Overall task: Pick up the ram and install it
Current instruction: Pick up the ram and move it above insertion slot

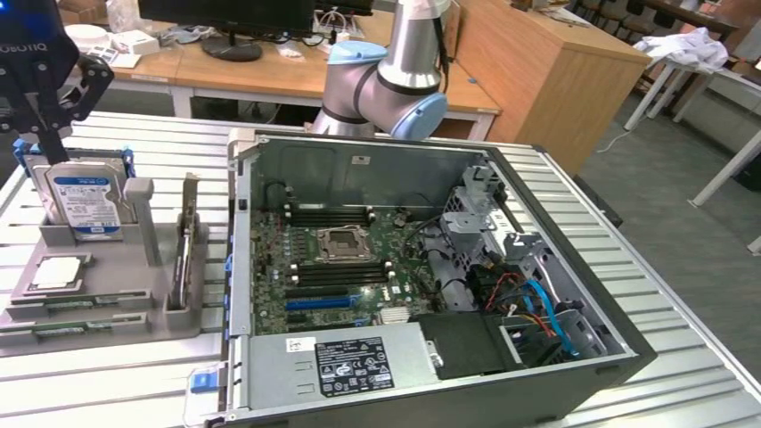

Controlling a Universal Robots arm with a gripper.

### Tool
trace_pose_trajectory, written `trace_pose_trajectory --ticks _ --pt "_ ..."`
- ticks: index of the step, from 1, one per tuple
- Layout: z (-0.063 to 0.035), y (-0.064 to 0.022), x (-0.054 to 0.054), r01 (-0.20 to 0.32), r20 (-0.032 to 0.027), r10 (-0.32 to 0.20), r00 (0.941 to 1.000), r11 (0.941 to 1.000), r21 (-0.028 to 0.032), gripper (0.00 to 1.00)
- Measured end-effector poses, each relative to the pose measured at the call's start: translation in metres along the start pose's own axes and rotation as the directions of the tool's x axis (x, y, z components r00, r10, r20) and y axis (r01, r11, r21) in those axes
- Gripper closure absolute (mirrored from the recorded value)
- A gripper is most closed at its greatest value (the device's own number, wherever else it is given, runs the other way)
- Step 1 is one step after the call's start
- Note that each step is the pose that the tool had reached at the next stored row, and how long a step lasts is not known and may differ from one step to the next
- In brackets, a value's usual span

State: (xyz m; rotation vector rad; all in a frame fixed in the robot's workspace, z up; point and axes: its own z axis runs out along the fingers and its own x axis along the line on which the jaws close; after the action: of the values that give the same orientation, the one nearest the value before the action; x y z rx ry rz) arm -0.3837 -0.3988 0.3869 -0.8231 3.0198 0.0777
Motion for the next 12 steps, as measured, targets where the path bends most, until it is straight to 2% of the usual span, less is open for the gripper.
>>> trace_pose_trajectory --ticks 3,6,9,12 --pt "0.0006 0.0 0.0 0.054 -0.0024 -0.054 0.9985 0.9985 -0.0013 0.89" --pt "0.0012 -0.0001 0.0 0.109 -0.0047 -0.109 0.994 0.994 -0.0028 0.89" --pt "0.0017 -0.0001 0.0 0.163 -0.007 -0.163 0.9867 0.9867 -0.0044 0.89" --pt "0.0023 -0.0001 0.0001 0.217 -0.0092 -0.217 0.9761 0.9761 -0.0061 0.89"
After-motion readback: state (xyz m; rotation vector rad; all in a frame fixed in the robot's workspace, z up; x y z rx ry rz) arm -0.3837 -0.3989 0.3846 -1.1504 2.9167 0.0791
